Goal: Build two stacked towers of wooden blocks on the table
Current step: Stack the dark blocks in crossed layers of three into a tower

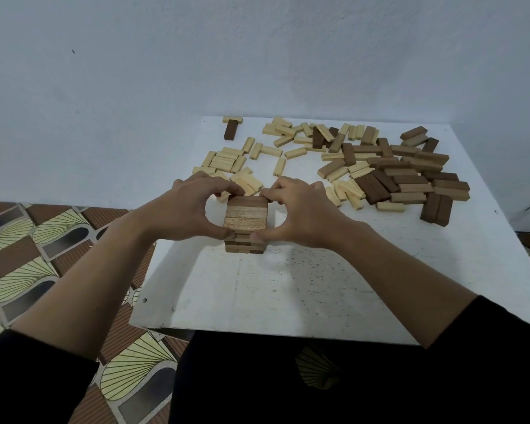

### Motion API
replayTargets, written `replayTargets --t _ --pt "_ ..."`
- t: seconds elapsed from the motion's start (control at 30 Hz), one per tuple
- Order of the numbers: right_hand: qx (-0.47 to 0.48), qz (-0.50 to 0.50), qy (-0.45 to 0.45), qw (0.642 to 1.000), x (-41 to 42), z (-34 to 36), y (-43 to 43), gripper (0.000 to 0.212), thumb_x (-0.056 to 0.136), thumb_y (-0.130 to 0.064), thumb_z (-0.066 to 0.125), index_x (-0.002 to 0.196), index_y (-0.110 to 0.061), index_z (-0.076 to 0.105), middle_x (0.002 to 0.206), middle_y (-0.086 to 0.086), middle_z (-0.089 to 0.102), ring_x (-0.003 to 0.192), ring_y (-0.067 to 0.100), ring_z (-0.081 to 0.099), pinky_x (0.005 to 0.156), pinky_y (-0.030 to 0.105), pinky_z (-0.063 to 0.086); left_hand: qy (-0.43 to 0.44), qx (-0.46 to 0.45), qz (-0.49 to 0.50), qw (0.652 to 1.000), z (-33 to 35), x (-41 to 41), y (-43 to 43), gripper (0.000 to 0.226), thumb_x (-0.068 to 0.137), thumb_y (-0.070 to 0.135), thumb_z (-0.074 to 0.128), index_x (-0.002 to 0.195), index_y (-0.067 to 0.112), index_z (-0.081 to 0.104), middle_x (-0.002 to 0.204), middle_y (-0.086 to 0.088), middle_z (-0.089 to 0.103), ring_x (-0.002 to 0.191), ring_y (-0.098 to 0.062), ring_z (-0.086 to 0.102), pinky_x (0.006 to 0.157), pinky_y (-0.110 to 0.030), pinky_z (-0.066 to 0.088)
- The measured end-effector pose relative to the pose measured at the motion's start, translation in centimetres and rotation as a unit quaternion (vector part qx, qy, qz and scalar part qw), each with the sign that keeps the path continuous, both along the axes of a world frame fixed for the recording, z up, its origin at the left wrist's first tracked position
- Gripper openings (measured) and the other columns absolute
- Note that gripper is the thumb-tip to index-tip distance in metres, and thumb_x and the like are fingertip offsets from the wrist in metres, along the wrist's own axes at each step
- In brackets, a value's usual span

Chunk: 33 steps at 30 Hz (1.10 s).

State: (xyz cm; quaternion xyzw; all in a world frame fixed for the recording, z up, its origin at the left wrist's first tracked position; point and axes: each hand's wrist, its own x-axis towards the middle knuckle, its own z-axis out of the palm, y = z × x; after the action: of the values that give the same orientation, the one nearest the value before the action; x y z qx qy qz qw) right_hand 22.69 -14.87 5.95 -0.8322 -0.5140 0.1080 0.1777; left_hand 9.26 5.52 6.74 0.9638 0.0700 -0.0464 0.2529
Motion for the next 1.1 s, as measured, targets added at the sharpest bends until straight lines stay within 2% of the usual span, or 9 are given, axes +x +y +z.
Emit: replayTargets --t 0.13,0.37,0.6,0.7,0.77,0.83,0.93,1.0,1.1 --pt "0.002 -0.002 0.002 1.000 0.0 0.0 -0.1 0.079 0.074 -0.069 0.074 0.137 -0.025 0.058 0.119 -0.006 0.056 0.114 0.013 0.049 0.097 0.045 0.033 0.002 0.001 -0.001 1.000 0.0 -0.1 -0.1 0.082 0.060 0.072 0.063 0.137 0.043 0.049 0.126 0.025 0.052 0.115 -0.002 0.039 0.098 -0.040 0.030" --pt "0.002 0.000 -0.004 1.000 -0.1 0.0 -0.1 0.079 0.074 -0.069 0.074 0.137 -0.025 0.058 0.120 -0.006 0.057 0.113 0.012 0.049 0.093 0.042 0.031 0.007 0.006 0.000 1.000 0.2 -0.1 -0.2 0.075 0.067 0.059 0.070 0.137 0.042 0.049 0.127 0.026 0.051 0.117 -0.003 0.039 0.101 -0.042 0.031" --pt "-0.001 -0.008 0.005 1.000 -0.1 0.1 -0.4 0.097 0.070 -0.072 0.075 0.149 -0.024 0.047 0.132 -0.004 0.054 0.119 0.013 0.049 0.100 0.045 0.034 0.015 0.005 0.005 1.000 0.4 -0.3 -0.2 0.080 0.067 0.061 0.072 0.140 0.040 0.048 0.131 0.026 0.049 0.118 -0.001 0.039 0.103 -0.045 0.033" --pt "0.019 -0.019 0.037 0.999 -0.1 -0.2 -0.6 0.100 0.068 -0.076 0.072 0.149 -0.026 0.046 0.128 -0.005 0.055 0.112 0.012 0.053 0.101 0.048 0.040 0.009 -0.004 0.008 1.000 0.5 -0.6 -0.3 0.086 0.065 0.067 0.072 0.143 0.041 0.047 0.132 0.030 0.048 0.119 0.000 0.038 0.105 -0.045 0.033" --pt "0.053 -0.035 0.072 0.995 -0.1 -0.7 -0.8 0.099 0.066 -0.084 0.065 0.145 -0.027 0.051 0.119 -0.009 0.056 0.102 0.008 0.055 0.094 0.048 0.047 0.008 -0.011 0.010 1.000 0.5 -0.8 -0.4 0.092 0.061 0.076 0.070 0.143 0.043 0.046 0.133 0.033 0.048 0.120 0.005 0.038 0.107 -0.045 0.032" --pt "0.101 -0.057 0.114 0.987 0.0 -1.5 -1.1 0.086 0.070 -0.082 0.062 0.136 -0.028 0.059 0.109 -0.012 0.057 0.093 0.006 0.056 0.087 0.043 0.052 -0.003 -0.031 0.022 0.999 0.4 -1.0 -0.5 0.093 0.058 0.083 0.068 0.141 0.045 0.048 0.134 0.034 0.047 0.123 0.009 0.037 0.107 -0.042 0.033" --pt "0.167 -0.104 0.169 0.966 0.5 -1.9 -1.6 0.046 0.086 -0.063 0.066 0.111 -0.025 0.070 0.100 -0.012 0.062 0.087 0.005 0.061 0.079 0.033 0.055 -0.056 -0.072 0.053 0.994 0.5 -0.8 -1.1 0.080 0.066 0.084 0.064 0.135 0.045 0.054 0.130 0.035 0.050 0.120 0.012 0.042 0.093 -0.021 0.038" --pt "0.199 -0.125 0.191 0.953 0.8 -2.0 -1.7 0.029 0.091 -0.050 0.066 0.093 -0.021 0.069 0.091 -0.010 0.065 0.081 0.005 0.061 0.072 0.025 0.051 -0.107 -0.100 0.081 0.986 0.3 -0.4 -1.5 0.061 0.079 0.074 0.063 0.129 0.039 0.060 0.126 0.028 0.059 0.116 0.008 0.050 0.083 -0.010 0.037" --pt "0.229 -0.153 0.198 0.941 1.3 -1.9 -1.6 0.022 0.096 -0.036 0.065 0.083 -0.018 0.065 0.079 -0.010 0.065 0.071 0.003 0.058 0.061 0.011 0.041 -0.174 -0.126 0.133 0.967 -0.3 0.4 -1.6 0.034 0.092 0.050 0.061 0.119 0.031 0.067 0.112 0.019 0.068 0.105 0.000 0.059 0.074 -0.002 0.036"
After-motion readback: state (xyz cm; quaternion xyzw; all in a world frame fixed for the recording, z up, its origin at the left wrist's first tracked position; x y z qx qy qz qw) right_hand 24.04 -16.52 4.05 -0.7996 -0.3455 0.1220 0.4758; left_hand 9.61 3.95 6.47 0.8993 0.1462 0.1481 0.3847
